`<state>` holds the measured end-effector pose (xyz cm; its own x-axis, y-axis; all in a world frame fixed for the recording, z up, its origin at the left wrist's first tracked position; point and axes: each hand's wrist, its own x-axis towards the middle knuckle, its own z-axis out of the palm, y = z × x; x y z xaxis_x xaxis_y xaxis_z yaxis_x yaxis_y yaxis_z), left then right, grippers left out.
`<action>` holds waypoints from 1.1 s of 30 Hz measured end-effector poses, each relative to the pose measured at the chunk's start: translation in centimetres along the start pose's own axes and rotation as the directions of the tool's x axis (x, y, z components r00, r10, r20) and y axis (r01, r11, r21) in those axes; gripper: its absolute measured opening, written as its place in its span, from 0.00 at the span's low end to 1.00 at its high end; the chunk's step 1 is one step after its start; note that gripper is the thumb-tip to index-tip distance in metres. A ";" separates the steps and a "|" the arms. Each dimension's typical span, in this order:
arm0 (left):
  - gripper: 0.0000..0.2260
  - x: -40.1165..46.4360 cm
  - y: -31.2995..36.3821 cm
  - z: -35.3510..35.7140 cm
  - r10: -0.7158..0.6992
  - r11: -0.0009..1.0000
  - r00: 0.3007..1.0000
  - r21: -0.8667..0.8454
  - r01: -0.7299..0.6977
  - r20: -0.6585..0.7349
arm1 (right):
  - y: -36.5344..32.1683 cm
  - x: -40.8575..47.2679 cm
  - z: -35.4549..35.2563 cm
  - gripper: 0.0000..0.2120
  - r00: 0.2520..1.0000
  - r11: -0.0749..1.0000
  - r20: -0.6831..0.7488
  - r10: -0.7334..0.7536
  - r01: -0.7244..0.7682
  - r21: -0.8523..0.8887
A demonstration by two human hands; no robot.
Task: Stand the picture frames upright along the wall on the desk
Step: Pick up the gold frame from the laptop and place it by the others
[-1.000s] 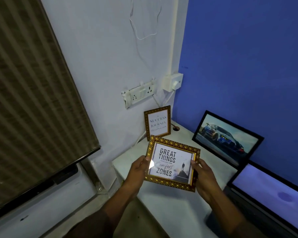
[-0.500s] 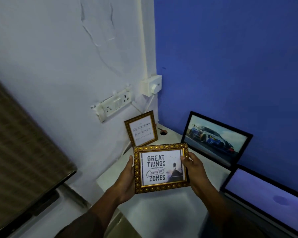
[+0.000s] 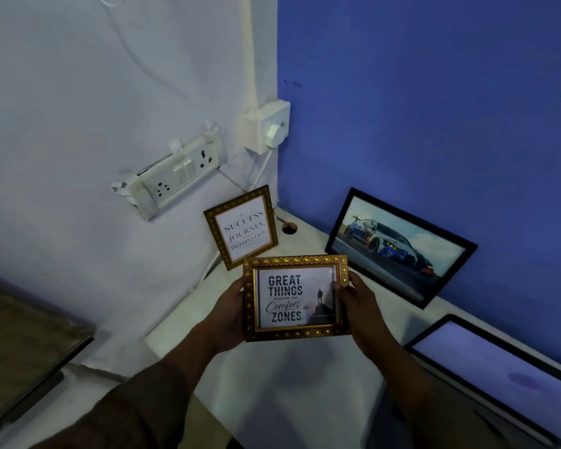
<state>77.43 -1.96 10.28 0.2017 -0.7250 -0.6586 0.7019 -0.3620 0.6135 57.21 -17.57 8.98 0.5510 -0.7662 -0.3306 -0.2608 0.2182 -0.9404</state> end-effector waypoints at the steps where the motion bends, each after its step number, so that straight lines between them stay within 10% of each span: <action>1: 0.26 0.6 0.4 -0.5 0.000 1.000 1.000 -0.016 0.000 0.002 | 0.0 0.6 0.5 0.11 1.000 1.000 -0.004 0.009 -0.009 -0.015; 33: 0.26 13.4 -3.9 -5.1 -0.192 0.981 0.971 -0.017 0.192 -0.139 | 4.6 6.2 0.9 0.21 0.930 0.810 -0.144 0.340 -0.366 -0.459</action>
<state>80.84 -7.28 -3.14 0.1560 -0.5533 -0.8183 0.7389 -0.4844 0.4684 60.16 -20.77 2.50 0.3099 -0.7249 -0.6152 -0.7766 0.1803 -0.6037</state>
